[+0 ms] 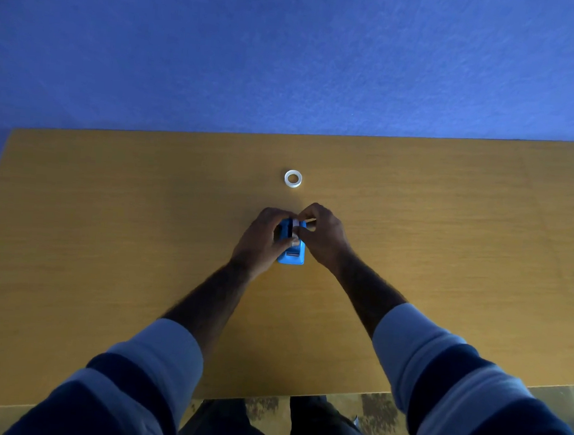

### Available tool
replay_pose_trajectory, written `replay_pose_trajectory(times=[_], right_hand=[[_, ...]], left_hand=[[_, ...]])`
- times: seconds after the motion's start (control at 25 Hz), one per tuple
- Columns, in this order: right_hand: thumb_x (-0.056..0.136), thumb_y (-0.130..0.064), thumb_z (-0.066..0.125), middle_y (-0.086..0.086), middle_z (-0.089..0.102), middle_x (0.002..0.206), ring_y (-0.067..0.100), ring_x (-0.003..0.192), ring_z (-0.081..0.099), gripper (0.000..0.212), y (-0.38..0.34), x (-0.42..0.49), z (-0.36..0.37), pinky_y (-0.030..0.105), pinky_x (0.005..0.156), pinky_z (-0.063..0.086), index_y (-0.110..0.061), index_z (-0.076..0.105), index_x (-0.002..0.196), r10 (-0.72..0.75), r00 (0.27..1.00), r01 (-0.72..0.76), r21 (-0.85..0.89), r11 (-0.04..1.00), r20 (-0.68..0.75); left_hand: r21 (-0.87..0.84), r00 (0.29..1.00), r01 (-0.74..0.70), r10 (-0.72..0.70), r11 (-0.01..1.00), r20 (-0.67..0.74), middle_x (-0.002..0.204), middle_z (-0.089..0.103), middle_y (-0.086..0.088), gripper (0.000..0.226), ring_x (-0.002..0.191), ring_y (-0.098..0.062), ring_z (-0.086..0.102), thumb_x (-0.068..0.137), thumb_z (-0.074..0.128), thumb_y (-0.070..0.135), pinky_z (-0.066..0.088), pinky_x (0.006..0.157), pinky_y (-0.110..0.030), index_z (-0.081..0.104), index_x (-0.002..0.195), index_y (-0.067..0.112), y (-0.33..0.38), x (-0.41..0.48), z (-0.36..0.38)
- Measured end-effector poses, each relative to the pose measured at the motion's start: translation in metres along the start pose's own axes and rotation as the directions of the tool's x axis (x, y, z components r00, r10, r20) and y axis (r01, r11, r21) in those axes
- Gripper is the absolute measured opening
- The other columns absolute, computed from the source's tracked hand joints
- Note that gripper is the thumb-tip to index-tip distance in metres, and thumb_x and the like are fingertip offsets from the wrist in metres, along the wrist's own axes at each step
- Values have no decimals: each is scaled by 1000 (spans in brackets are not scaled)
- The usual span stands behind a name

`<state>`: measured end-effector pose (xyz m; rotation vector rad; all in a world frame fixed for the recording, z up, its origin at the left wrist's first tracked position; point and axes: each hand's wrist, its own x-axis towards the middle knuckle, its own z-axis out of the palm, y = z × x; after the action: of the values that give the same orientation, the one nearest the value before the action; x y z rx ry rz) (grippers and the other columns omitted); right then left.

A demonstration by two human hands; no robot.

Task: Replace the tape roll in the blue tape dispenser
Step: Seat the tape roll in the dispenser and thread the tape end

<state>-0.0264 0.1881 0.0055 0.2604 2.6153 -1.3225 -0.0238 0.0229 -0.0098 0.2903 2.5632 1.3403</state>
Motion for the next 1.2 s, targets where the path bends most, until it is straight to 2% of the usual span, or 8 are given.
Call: replay_pose_trajectory(times=[0.16,0.32,0.48,0.64,0.76,0.88,1.04,1.2], right_hand=[[88,-19,71,2,64,107,17,98,63,16,3,-7,5,39,82,60,-15,63,102,-23,999,23,9,1000,-28],[86,-19,72,-1,66,97,13,89,64,9,-2,5,2,36,75,59,-18,65,92,1,1000,-1,-7,1000,-29],[87,-23,71,-3,66,91,10,84,62,7,-5,12,-1,28,67,50,-19,65,87,40,999,-40,-8,999,-26],[90,-20,68,2,68,100,15,89,65,8,-1,2,3,28,70,55,-15,66,96,40,998,-39,18,999,-40],[92,-19,67,4,68,103,17,92,66,9,-3,1,4,34,76,57,-14,67,99,47,998,-45,29,999,-48],[92,-21,65,5,68,100,20,90,65,11,-8,6,2,37,75,55,-12,68,97,62,997,-63,-15,998,-55],[92,-20,65,5,68,93,19,84,63,9,-11,6,0,35,69,52,-11,66,91,50,996,-52,-21,998,-70],[92,-18,67,6,68,100,20,90,66,10,-10,-4,-1,35,75,57,-11,66,98,36,997,-36,-4,999,-64]], left_hand=[[-8,1000,1,-1,1000,2,120,58,9,41,106,-3,58,83,79,22,52,88,-22,63,121,27,0,2,-1],[-5,1000,14,-14,1000,6,119,57,10,41,104,0,58,83,78,22,49,86,-19,63,121,26,-2,3,0],[-5,1000,20,-20,1000,5,120,58,8,43,105,-3,58,84,78,24,48,86,-18,63,124,23,-4,4,2],[-20,999,32,-31,999,21,125,59,7,52,113,-6,59,82,80,25,52,93,-26,62,131,24,-6,5,0],[-22,999,36,-35,999,20,131,56,11,65,116,-2,56,78,84,25,48,93,-19,57,137,29,-5,2,0],[23,1000,9,-9,1000,7,126,58,11,54,113,-2,57,80,81,25,51,91,-24,60,129,31,-4,3,2],[17,1000,8,-9,1000,6,119,59,9,42,106,-3,57,82,78,27,48,88,-25,65,122,28,-4,5,0],[1,1000,-4,4,1000,25,117,59,8,41,106,-5,58,83,77,26,50,91,-28,67,123,29,-4,6,-3]])
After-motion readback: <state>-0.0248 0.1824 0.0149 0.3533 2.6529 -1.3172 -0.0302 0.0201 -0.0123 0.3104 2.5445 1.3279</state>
